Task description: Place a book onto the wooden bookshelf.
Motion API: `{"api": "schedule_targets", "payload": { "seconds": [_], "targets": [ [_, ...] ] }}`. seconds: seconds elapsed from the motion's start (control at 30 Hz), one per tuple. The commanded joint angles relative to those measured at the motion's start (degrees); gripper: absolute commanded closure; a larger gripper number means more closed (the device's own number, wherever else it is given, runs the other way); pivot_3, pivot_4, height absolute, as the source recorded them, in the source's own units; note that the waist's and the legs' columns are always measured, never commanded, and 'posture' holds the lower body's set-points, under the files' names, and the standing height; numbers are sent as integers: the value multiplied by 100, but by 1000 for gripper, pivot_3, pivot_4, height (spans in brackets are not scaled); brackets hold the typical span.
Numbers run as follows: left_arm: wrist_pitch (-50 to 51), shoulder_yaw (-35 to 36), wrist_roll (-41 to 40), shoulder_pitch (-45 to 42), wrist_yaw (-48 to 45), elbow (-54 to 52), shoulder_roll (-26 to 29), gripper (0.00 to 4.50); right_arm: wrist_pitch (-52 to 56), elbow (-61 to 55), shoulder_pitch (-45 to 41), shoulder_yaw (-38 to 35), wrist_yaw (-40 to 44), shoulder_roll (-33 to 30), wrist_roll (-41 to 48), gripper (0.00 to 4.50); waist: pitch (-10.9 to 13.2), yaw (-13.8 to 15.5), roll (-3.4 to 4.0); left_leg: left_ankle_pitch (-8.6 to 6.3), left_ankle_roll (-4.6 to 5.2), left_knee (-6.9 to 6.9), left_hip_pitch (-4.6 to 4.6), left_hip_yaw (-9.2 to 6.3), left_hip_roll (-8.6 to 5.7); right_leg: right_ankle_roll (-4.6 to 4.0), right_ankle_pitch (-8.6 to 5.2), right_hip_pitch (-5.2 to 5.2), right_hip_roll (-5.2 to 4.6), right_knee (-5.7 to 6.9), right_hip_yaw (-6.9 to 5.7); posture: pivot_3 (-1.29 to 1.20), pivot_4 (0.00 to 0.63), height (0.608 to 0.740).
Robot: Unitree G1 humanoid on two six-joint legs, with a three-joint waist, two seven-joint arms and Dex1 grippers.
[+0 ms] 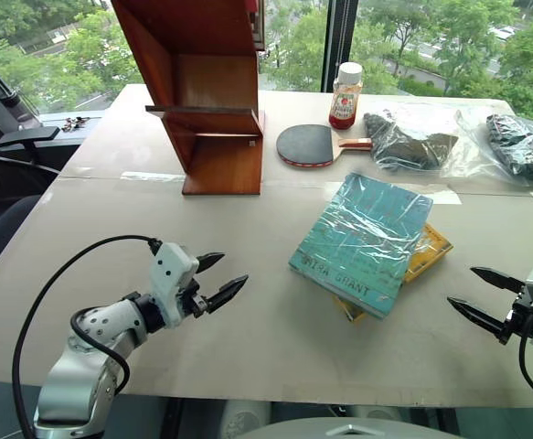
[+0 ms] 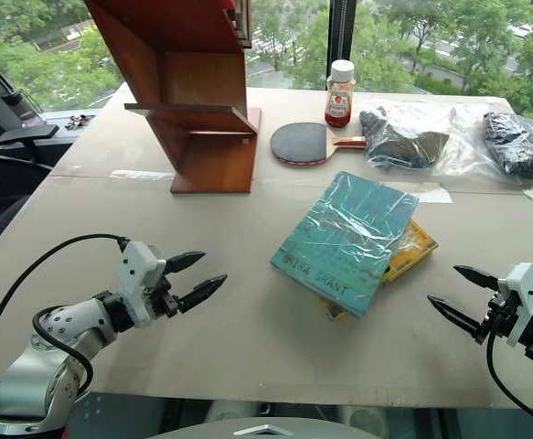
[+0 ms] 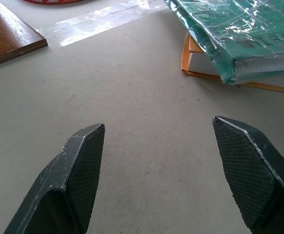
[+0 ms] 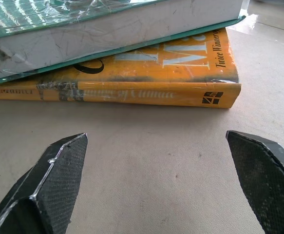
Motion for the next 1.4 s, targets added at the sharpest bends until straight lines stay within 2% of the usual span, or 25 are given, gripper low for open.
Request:
{"api": "schedule_targets", "payload": {
  "seconds": [0.03, 0.77, 0.87, 0.97, 1.1, 1.23, 1.4],
  "targets": [
    [-310, -29, 40, -24, 6, -34, 70, 883, -101, -138, 116, -117, -30, 1, -8, 0, 0, 0, 0, 0, 0, 0, 0, 0, 0, 0, 0, 0, 0, 0, 0, 0, 150, 740],
    [-688, -203, -20, -280, -56, 289, 217, 883, 27, -449, 303, -275, -562, 75, 137, 0, 1, 0, 1, 0, 0, -8, -6, 7, 0, 3, -1, -2, -6, -20, 0, 0, 150, 740],
    [-717, -161, -70, -361, -152, 360, 289, 883, 234, -531, 15, -312, -1038, 139, 162, 0, 1, -10, 1, 0, 0, -9, -6, 7, 1, 3, -1, -2, -6, -22, 0, 0, 150, 740],
    [-348, -54, -544, -471, -526, 361, 530, 883, 491, -559, -438, -281, -1572, 162, 102, 0, 3, -15, 4, 0, 0, -9, -6, 8, 2, 3, -1, -4, -5, -21, 0, 0, 150, 740],
    [-437, 93, -804, -939, -870, 595, 865, 883, 910, -454, -1214, -17, -2292, 78, -246, 0, 4, -9, 5, 0, 0, -9, -8, 9, 2, 3, 0, -8, -5, -21, 0, 0, 150, 740],
    [-684, 124, -727, -1267, -1061, 895, 1075, 883, 1002, -84, -1827, 224, -2632, 18, -676, 0, 5, -3, 6, 0, 0, -19, -13, 8, 0, -16, 11, -8, -4, -31, -1, 0, 150, 740],
    [-764, 227, -1107, -1691, -1877, 1216, 1533, 883, 826, 677, -2729, 824, -2502, 37, -1145, 0, 17, -22, 7, 0, 0, -31, -20, 12, 0, -21, 15, -10, -2, -50, -1, 0, 150, 740]
  ]
}}
